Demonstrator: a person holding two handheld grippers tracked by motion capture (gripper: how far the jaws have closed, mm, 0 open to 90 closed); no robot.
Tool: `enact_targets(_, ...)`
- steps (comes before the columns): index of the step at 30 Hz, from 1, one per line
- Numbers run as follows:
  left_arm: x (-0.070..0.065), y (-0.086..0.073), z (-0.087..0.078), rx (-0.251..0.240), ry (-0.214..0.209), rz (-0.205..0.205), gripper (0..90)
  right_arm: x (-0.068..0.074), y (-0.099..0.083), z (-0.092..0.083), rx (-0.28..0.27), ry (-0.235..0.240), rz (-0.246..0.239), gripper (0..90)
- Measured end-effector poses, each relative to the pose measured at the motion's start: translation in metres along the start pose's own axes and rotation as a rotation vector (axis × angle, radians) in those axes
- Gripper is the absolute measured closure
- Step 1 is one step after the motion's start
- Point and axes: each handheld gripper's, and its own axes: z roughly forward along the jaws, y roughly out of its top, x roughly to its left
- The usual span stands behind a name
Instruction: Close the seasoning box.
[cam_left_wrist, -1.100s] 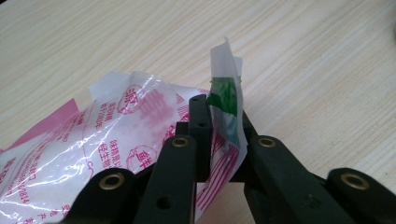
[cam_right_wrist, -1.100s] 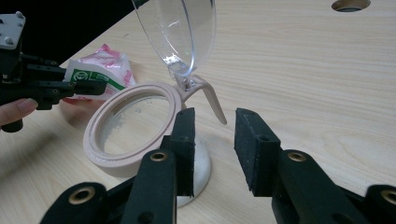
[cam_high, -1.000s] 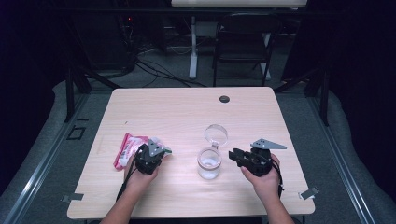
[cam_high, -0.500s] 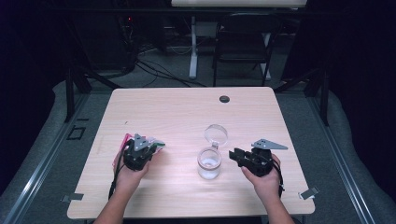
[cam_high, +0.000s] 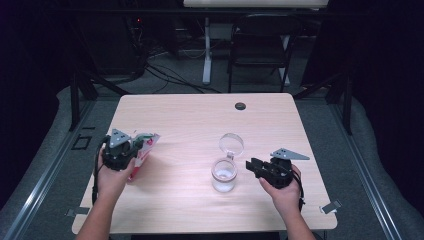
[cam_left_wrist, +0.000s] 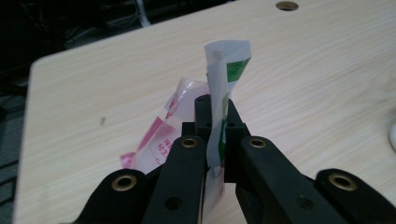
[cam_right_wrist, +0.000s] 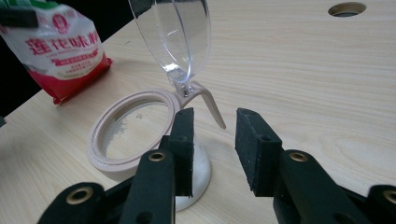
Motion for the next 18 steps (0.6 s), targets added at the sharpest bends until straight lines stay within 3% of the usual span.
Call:
enact_targets(6,0.014,0.022,-0.013,-0.005,0.067,0.050,90.0,0.001,0.000,0.000,-0.004,0.004,0.001,67.8)
enact_targets(11,0.024,0.038,-0.014,0.023,0.102,0.083,90.0,0.000,0.000,0.000,-0.004,0.003,0.003,67.8)
enact_targets(15,0.026,0.048,-0.017,0.009,0.076,0.079,90.0,-0.001,0.000,0.000,0.000,-0.002,0.003,67.8)
enact_targets(18,0.018,0.057,-0.021,-0.008,0.051,0.092,90.0,-0.001,0.000,-0.001,0.001,0.001,0.005,67.8)
